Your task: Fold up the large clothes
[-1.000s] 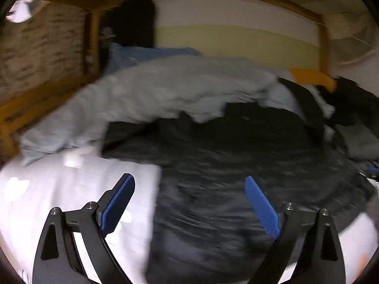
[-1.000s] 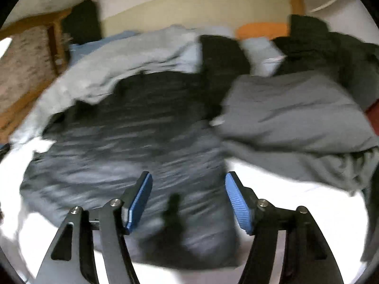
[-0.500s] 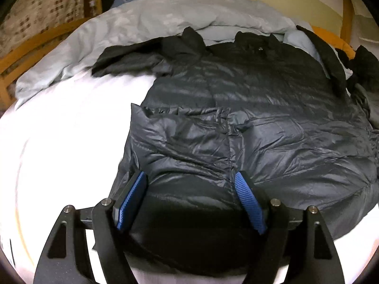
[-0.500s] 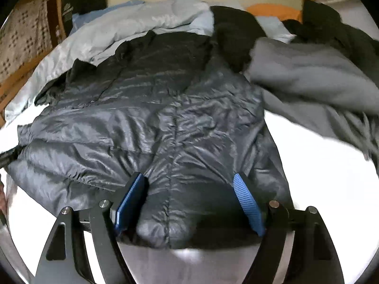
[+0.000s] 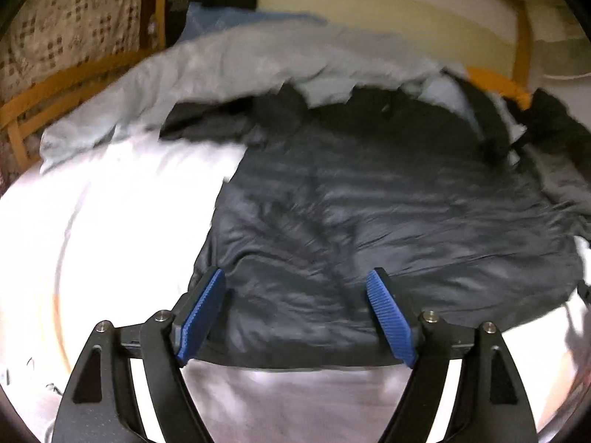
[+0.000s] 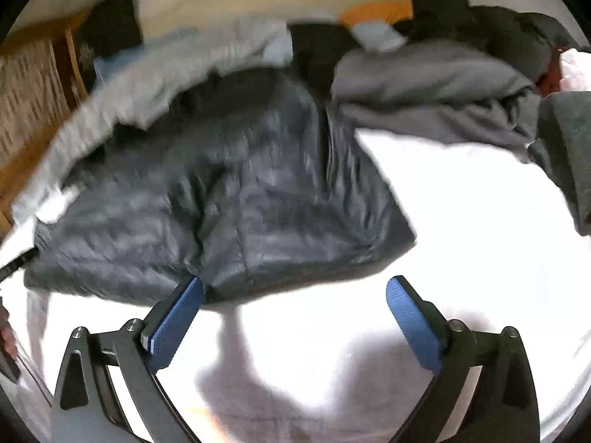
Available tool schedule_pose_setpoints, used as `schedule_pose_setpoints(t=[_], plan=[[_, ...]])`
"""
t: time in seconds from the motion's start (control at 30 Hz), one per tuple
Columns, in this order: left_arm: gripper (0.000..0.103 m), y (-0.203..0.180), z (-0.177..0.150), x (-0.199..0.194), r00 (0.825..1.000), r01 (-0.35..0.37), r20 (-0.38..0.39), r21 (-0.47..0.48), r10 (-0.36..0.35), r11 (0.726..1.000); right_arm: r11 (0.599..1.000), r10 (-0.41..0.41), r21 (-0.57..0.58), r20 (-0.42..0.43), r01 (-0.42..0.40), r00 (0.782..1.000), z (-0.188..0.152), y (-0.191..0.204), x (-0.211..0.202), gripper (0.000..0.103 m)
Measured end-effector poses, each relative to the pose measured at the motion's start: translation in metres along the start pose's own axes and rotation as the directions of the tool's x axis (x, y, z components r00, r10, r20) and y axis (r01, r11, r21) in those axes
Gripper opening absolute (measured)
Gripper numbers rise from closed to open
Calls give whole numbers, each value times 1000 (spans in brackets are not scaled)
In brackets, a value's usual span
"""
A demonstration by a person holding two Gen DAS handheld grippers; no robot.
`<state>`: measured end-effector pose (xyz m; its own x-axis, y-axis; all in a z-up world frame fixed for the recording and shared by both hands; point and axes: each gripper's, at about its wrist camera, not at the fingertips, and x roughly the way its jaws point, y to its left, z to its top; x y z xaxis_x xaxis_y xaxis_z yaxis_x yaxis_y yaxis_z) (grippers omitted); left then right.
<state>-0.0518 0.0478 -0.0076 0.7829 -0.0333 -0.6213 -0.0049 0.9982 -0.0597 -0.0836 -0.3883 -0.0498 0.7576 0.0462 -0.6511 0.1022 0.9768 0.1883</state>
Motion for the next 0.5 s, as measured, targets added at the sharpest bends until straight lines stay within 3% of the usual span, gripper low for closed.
schedule_pose_setpoints(t=[0.07, 0.17, 0.23, 0.3, 0.37, 0.5], plan=[[85, -7, 0, -11, 999, 40, 29, 17, -41, 999, 1000, 11, 11, 95, -12, 995, 8, -7, -21, 100], [92, -17, -4, -21, 996, 62, 58, 52, -65, 997, 1000, 16, 2, 147, -17, 989, 19, -13, -35, 100], [98, -24, 0, -17, 997, 6, 72, 112, -15, 994, 1000, 18, -25, 140, -14, 990, 33, -14, -32, 100], [98, -29, 14, -1, 996, -75, 66, 156, 65, 985, 999, 27, -39, 119, -23, 993, 46, -16, -22, 88], [98, -25, 32, 20, 997, -77, 10, 132, 76, 988, 992, 102, -76, 71, -96, 992, 65, -13, 0, 51], [98, -5, 54, 58, 994, -90, -46, 86, 94, 992, 982, 63, -175, -49, -71, 997, 85, -4, 53, 25]])
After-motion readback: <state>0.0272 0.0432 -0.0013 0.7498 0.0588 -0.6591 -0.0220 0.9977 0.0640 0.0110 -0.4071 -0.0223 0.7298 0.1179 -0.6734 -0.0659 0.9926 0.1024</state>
